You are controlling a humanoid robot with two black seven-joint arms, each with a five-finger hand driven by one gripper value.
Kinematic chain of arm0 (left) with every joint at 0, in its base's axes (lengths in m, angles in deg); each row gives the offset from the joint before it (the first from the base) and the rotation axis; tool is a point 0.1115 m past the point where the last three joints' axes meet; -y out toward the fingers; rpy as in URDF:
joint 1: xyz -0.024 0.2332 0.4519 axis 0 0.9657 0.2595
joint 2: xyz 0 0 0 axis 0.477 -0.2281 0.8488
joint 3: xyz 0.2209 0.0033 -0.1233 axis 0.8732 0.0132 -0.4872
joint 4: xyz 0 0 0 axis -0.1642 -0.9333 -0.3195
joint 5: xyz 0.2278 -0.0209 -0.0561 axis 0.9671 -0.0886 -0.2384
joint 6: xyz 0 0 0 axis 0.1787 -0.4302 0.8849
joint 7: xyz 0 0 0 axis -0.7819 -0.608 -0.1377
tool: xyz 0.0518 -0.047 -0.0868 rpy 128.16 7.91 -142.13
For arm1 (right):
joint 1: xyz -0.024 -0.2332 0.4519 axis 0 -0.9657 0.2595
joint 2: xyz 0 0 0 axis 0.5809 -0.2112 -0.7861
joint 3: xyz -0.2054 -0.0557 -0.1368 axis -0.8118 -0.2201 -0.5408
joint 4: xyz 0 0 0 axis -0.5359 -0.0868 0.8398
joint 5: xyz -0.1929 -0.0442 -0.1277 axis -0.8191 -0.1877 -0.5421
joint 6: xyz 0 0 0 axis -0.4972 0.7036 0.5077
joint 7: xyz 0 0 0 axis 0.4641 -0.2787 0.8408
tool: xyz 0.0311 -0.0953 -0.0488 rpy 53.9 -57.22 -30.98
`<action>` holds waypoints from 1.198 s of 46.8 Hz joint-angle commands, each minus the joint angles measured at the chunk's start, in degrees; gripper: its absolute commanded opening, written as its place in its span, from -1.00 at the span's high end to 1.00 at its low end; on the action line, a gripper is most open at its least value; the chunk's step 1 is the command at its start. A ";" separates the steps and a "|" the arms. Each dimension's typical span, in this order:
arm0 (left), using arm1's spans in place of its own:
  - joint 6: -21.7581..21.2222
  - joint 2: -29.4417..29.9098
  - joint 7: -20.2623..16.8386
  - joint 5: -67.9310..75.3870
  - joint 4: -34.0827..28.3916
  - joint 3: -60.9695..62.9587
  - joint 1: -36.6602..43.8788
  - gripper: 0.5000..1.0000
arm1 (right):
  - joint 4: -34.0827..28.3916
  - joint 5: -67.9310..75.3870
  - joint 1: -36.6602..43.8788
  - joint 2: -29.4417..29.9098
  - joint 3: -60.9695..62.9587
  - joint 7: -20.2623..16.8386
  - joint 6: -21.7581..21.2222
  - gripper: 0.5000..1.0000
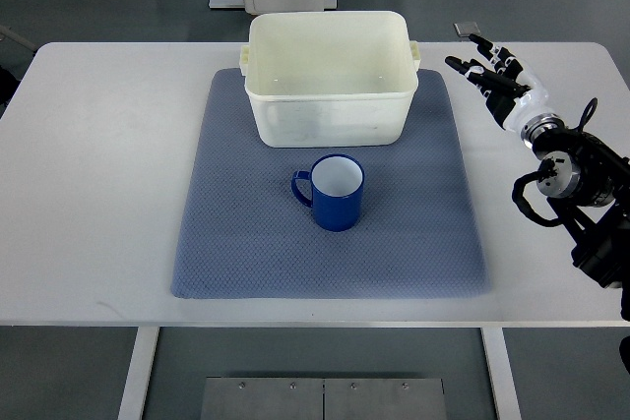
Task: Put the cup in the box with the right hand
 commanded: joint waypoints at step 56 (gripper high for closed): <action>0.01 0.00 0.00 0.02 0.00 -0.01 0.11 -1.00 | -0.26 0.00 1.40 0.00 0.09 0.00 -0.08 -1.00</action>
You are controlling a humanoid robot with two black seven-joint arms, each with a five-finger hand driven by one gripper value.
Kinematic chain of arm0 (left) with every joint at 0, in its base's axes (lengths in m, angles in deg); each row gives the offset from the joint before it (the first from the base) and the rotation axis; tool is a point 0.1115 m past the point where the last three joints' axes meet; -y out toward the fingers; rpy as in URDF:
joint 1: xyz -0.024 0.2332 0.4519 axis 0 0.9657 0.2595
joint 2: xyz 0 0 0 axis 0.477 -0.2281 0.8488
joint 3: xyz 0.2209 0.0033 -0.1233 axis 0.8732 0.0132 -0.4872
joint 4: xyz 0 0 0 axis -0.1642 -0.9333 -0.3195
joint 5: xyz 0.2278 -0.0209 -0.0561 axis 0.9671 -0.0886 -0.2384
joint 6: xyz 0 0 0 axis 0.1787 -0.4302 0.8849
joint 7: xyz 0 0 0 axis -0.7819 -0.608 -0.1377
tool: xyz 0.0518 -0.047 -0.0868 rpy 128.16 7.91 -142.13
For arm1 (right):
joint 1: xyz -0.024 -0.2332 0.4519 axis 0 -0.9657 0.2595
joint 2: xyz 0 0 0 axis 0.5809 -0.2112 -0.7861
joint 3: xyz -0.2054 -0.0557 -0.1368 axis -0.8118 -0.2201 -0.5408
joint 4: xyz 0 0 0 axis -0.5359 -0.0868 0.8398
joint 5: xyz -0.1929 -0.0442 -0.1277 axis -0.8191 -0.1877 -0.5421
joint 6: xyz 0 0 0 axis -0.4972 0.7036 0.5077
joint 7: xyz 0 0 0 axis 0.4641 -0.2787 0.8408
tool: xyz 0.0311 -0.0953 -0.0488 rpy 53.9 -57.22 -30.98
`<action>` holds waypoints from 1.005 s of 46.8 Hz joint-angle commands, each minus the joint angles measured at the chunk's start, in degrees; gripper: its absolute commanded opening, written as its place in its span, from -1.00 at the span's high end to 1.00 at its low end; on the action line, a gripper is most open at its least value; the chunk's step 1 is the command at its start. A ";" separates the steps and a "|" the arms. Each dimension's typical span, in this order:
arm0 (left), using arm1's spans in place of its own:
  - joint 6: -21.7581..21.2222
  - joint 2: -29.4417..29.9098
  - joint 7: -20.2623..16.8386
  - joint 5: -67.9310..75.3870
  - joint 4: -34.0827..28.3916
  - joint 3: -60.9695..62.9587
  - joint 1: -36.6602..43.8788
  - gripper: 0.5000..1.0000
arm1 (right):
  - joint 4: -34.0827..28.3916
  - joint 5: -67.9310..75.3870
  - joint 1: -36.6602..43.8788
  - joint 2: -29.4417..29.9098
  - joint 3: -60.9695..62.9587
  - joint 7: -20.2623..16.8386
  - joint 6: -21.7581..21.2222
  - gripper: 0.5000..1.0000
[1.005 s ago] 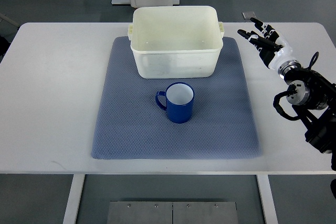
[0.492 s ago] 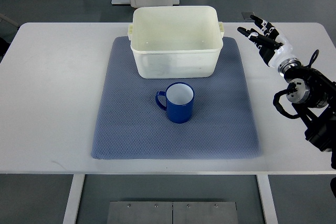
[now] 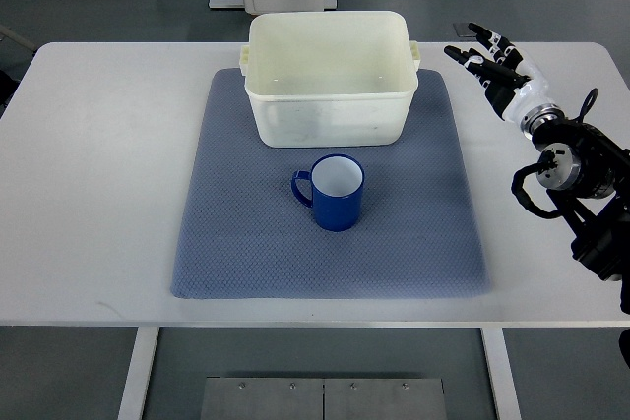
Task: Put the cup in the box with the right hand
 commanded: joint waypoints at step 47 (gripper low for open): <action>-0.01 0.00 0.01 -0.01 0.00 0.00 0.00 -1.00 | -13.26 -1.40 0.19 -4.31 -0.62 3.95 -8.52 -0.99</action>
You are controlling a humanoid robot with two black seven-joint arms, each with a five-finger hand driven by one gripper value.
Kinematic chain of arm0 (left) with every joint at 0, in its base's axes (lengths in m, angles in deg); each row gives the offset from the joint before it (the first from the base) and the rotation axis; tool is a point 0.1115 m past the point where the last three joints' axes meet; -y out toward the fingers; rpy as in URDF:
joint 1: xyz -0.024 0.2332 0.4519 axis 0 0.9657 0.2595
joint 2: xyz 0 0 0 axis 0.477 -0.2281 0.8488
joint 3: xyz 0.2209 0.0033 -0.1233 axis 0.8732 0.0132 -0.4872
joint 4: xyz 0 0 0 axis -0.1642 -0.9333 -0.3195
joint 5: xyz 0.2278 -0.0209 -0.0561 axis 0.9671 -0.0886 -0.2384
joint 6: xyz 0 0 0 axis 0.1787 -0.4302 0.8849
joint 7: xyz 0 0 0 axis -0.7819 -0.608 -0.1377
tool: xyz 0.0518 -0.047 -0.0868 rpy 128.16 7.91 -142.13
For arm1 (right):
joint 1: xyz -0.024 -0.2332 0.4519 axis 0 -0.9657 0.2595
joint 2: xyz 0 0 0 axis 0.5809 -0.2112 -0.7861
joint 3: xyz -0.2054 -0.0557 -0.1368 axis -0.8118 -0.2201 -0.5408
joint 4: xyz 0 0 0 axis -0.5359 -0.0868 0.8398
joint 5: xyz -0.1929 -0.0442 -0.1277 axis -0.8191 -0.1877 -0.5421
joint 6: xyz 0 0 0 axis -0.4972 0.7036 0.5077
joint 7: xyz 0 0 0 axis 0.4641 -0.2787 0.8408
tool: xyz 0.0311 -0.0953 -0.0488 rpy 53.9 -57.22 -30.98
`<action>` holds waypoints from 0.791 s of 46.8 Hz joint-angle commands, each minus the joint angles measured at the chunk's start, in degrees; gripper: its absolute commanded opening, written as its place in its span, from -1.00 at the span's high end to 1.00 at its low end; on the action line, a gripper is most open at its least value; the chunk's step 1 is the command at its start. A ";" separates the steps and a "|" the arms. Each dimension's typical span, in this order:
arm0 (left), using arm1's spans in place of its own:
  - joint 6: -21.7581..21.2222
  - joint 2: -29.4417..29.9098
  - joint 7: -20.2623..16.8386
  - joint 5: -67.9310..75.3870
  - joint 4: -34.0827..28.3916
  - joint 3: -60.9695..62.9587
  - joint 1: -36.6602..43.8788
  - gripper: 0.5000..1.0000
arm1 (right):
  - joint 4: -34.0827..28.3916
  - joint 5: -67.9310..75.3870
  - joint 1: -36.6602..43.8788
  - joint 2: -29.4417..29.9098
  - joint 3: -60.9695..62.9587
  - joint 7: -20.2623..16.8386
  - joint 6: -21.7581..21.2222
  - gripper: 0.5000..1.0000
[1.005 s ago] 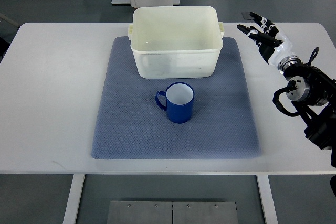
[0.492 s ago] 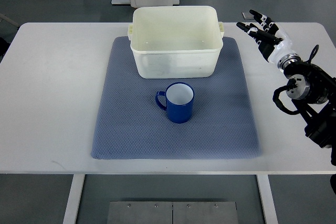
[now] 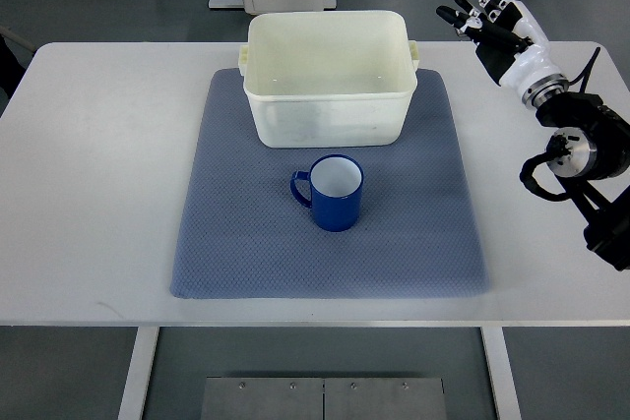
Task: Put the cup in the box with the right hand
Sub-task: 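Move the open right hand over the tub toward the blue mug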
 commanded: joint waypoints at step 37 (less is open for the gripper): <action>0.01 0.00 0.00 0.00 0.00 0.00 0.00 -1.00 | -11.27 -18.49 1.00 -4.28 -12.96 0.00 -15.95 -0.98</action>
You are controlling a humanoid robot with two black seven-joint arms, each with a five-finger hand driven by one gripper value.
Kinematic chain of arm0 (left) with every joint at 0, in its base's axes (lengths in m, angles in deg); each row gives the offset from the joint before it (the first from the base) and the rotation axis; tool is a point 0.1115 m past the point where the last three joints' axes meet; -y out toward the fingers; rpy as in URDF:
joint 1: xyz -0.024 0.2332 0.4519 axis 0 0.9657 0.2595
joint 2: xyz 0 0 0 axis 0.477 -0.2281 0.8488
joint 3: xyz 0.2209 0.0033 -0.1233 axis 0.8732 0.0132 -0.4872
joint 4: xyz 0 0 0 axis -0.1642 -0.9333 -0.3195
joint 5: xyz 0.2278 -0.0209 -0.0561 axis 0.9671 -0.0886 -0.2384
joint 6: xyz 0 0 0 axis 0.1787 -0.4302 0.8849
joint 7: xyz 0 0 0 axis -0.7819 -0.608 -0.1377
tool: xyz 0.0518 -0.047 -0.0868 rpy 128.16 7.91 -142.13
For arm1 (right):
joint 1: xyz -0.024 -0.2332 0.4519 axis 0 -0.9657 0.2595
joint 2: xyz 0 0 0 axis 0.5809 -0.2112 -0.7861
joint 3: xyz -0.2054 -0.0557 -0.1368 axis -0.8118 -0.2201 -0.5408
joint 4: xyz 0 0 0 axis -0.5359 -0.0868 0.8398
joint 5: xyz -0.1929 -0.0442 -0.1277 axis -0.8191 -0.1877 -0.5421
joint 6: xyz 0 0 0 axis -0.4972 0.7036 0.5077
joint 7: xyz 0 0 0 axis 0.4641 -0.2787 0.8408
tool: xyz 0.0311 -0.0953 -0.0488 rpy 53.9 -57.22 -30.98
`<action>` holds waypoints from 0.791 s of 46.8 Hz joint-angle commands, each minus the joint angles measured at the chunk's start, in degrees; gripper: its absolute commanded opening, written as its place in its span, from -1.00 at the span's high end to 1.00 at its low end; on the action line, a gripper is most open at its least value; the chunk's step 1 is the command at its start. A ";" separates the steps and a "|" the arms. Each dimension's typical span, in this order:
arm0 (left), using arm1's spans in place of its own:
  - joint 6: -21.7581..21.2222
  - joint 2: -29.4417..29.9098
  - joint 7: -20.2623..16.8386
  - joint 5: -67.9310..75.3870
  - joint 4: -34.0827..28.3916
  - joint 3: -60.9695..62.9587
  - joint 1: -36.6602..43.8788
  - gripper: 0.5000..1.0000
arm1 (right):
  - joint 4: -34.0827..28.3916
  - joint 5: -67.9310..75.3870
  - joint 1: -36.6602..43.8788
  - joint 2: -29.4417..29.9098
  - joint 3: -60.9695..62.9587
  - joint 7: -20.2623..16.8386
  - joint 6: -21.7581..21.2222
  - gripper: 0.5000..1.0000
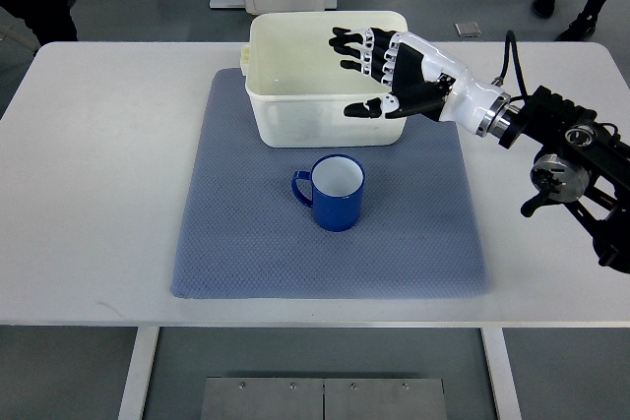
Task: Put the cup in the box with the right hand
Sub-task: 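Move the open right hand over the tub toward the blue mug, then lower the right hand onto the blue mug rim and close fingers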
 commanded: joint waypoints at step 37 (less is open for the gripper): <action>-0.01 0.00 0.00 0.00 0.00 0.00 0.01 -1.00 | 0.64 -4.70 -0.45 -0.40 -7.49 0.30 -2.25 -0.97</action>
